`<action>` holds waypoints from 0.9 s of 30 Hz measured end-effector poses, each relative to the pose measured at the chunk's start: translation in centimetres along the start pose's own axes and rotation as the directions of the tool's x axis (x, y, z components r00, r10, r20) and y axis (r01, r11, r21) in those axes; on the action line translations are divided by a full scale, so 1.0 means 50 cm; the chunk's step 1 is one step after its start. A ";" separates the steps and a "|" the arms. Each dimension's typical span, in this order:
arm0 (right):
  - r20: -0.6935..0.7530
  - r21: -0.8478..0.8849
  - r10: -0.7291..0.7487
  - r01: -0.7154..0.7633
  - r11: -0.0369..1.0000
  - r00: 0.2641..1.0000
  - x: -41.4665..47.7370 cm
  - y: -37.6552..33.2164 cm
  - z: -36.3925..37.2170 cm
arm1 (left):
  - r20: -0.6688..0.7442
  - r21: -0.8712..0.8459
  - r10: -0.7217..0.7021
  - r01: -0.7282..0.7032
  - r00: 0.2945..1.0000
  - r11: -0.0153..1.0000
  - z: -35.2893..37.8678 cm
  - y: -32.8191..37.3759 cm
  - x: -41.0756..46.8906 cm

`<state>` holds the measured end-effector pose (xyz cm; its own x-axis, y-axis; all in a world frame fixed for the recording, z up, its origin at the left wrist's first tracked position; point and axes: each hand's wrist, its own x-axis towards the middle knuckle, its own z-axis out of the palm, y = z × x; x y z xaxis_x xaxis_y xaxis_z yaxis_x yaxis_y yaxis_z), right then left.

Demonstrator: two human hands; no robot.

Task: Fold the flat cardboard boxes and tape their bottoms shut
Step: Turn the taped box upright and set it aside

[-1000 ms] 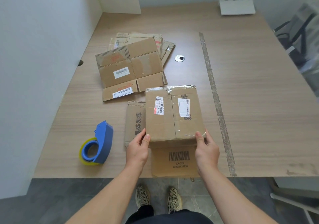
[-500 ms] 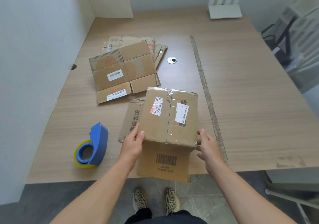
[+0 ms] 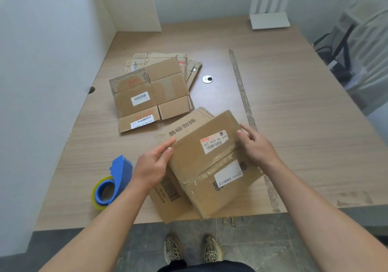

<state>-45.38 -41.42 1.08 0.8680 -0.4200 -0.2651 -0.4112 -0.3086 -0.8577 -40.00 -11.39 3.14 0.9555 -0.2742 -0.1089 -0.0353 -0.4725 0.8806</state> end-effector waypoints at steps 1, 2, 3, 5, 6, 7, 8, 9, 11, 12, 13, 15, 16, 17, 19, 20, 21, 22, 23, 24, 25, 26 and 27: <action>0.016 -0.003 -0.023 0.023 1.000 1.000 0.002 -0.004 0.004 | -0.053 -0.037 0.009 -0.011 0.999 0.999 0.002 0.006 0.001; 0.018 0.012 -0.043 0.043 0.999 0.999 0.000 -0.005 0.009 | -0.127 -0.083 -0.003 -0.008 0.992 0.997 0.006 0.008 0.003; 0.005 0.035 -0.065 0.065 0.997 0.998 -0.006 -0.005 0.016 | -0.191 -0.118 -0.041 0.019 0.981 0.993 0.010 0.009 0.008; -0.054 0.070 -0.113 0.117 0.991 0.992 -0.023 0.002 0.032 | -0.227 -0.126 -0.175 0.149 0.958 0.981 0.019 0.011 0.014; -0.082 0.069 -0.129 0.134 0.989 0.988 -0.029 0.007 0.040 | -0.215 -0.100 -0.239 0.222 0.947 0.970 0.023 0.012 0.013; -0.098 0.059 -0.130 0.136 0.989 0.987 -0.032 0.012 0.047 | -0.204 -0.065 -0.282 0.274 0.938 0.960 0.027 0.011 0.012; -0.104 0.059 -0.110 0.117 0.991 0.988 -0.033 0.016 0.052 | -0.196 -0.036 -0.300 0.298 0.934 0.954 0.028 0.010 0.010; -0.104 0.085 -0.084 0.093 0.992 0.991 -0.033 0.019 0.054 | -0.188 -0.022 -0.306 0.307 0.933 0.951 0.027 0.009 0.010; -0.059 0.199 -0.059 0.069 0.978 0.997 -0.035 0.019 0.052 | -0.171 -0.044 -0.335 0.332 0.927 0.942 0.022 0.013 0.013; -0.020 0.263 -0.055 0.058 0.963 0.998 -0.039 0.017 0.051 | -0.166 -0.079 -0.367 0.359 0.915 0.930 0.017 0.016 0.015; 0.008 0.309 -0.048 0.043 0.950 0.999 -0.042 0.014 0.049 | -0.159 -0.123 -0.397 0.381 0.904 0.916 0.013 0.019 0.017; 0.021 0.366 -0.022 0.013 0.931 1.000 -0.046 0.002 0.045 | -0.147 -0.204 -0.418 0.386 0.897 0.900 0.005 0.025 0.019; 0.026 0.394 -0.004 -0.006 0.919 1.000 -0.045 -0.006 0.040 | -0.150 -0.233 -0.400 0.361 0.904 0.903 0.002 0.028 0.018; 0.041 0.419 0.015 -0.031 0.908 0.999 -0.044 -0.014 0.033 | -0.158 -0.259 -0.367 0.320 0.917 0.911 -0.001 0.032 0.017; 0.073 0.467 0.062 -0.089 0.880 0.995 -0.041 -0.034 0.013 | -0.159 -0.319 -0.279 0.218 0.947 0.922 -0.010 0.039 0.016; 0.089 0.495 0.089 -0.122 0.861 0.992 -0.039 -0.044 0.003 | -0.145 -0.348 -0.238 0.176 0.960 0.921 -0.014 0.043 0.017; 0.105 0.512 0.111 -0.149 0.846 0.988 -0.035 -0.051 -0.005 | -0.129 -0.375 -0.196 0.135 0.972 0.917 -0.017 0.047 0.016; 0.120 0.518 0.125 -0.170 0.839 0.985 -0.033 -0.057 -0.010 | -0.115 -0.403 -0.153 0.095 0.981 0.910 -0.020 0.052 0.015; 0.135 0.509 0.130 -0.182 0.841 0.982 -0.030 -0.061 -0.013 | -0.100 -0.426 -0.110 0.057 0.989 0.903 -0.022 0.057 0.015; 0.146 0.495 0.127 -0.184 0.849 0.981 -0.028 -0.063 -0.013 | -0.081 -0.439 -0.073 0.030 0.994 0.898 -0.023 0.061 0.015; 0.153 0.483 0.114 -0.175 0.858 0.982 -0.027 -0.064 -0.012 | -0.057 -0.439 -0.042 0.013 0.997 0.898 -0.024 0.064 0.016; 0.160 0.476 0.095 -0.161 0.865 0.983 -0.026 -0.064 -0.011 | -0.032 -0.431 -0.020 0.004 0.999 0.902 -0.025 0.065 0.017; 0.171 0.478 0.072 -0.146 0.866 0.983 -0.026 -0.064 -0.011 | -0.005 -0.422 -0.002 0.000 1.000 0.907 -0.025 0.066 0.017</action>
<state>-45.35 -40.36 4.41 0.8710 -0.2891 -0.3972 -0.3499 0.2025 -0.9146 -38.91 -12.12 6.52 0.9569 -0.2695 -0.1086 0.0916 -0.0748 0.9930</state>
